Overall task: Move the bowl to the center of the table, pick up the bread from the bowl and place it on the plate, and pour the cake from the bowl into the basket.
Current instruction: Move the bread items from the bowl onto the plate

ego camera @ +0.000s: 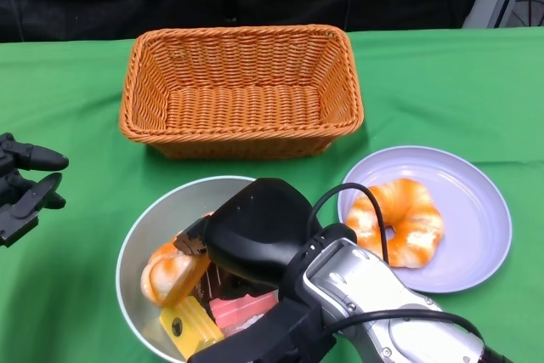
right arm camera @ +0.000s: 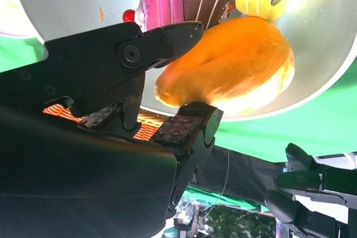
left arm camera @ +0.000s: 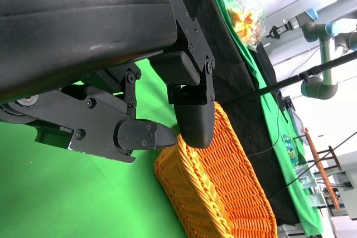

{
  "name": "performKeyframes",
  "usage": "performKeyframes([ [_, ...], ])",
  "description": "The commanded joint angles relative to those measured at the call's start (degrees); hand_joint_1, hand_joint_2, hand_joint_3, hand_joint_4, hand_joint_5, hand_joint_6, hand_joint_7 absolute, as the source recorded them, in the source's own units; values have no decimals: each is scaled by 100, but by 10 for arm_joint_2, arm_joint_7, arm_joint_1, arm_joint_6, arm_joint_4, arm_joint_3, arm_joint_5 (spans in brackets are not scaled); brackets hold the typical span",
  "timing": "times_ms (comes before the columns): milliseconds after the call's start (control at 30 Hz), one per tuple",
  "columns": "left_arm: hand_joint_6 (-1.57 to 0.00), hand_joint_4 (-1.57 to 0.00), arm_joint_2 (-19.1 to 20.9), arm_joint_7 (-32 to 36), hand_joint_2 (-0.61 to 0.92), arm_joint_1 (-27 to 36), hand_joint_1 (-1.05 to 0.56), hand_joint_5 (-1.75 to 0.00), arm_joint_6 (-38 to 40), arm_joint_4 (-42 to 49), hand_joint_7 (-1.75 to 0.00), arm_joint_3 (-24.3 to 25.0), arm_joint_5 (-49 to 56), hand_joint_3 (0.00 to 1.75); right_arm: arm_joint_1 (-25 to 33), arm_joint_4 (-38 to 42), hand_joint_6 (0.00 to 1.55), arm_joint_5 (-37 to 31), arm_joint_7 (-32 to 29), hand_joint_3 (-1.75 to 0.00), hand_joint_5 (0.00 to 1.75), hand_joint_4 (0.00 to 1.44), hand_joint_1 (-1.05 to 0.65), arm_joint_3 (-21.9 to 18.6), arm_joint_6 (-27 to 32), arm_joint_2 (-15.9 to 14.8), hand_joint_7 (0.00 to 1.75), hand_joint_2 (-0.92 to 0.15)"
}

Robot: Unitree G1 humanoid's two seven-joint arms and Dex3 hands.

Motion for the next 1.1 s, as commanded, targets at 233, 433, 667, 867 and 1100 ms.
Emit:
performKeyframes([
  [233, -84, -83, 7, 1, 92, -6, -10, -115, -7, 7, -87, 1, -3, 30, -7, 9, 62, 8, 13, -10, 51, 79, -63, -6, 5, 3, 0, -92],
  [433, -85, -84, 5, 7, 92, -7, -11, -116, -11, 12, -88, -1, 2, 29, -16, 57, 66, 8, -38, -13, 58, 89, -52, 0, -11, 12, 2, -92],
  [667, -84, -85, 6, 6, 92, -4, -12, -117, -13, 8, -89, -3, 2, 29, -28, 120, 77, 23, -86, -13, 83, 88, -45, 3, -27, 25, 2, -92],
  [867, -84, -85, 7, 8, 92, -3, -11, -116, -16, 7, -88, -5, 5, 30, -34, 149, 82, 34, -107, -13, 95, 88, -45, 5, -37, 29, 2, -92],
  [1100, -84, -84, 7, 8, 92, -4, -10, -116, -19, 9, -88, -6, 2, 30, -39, 155, 84, 39, -112, -12, 107, 87, -42, 9, -38, 28, 2, -92],
])
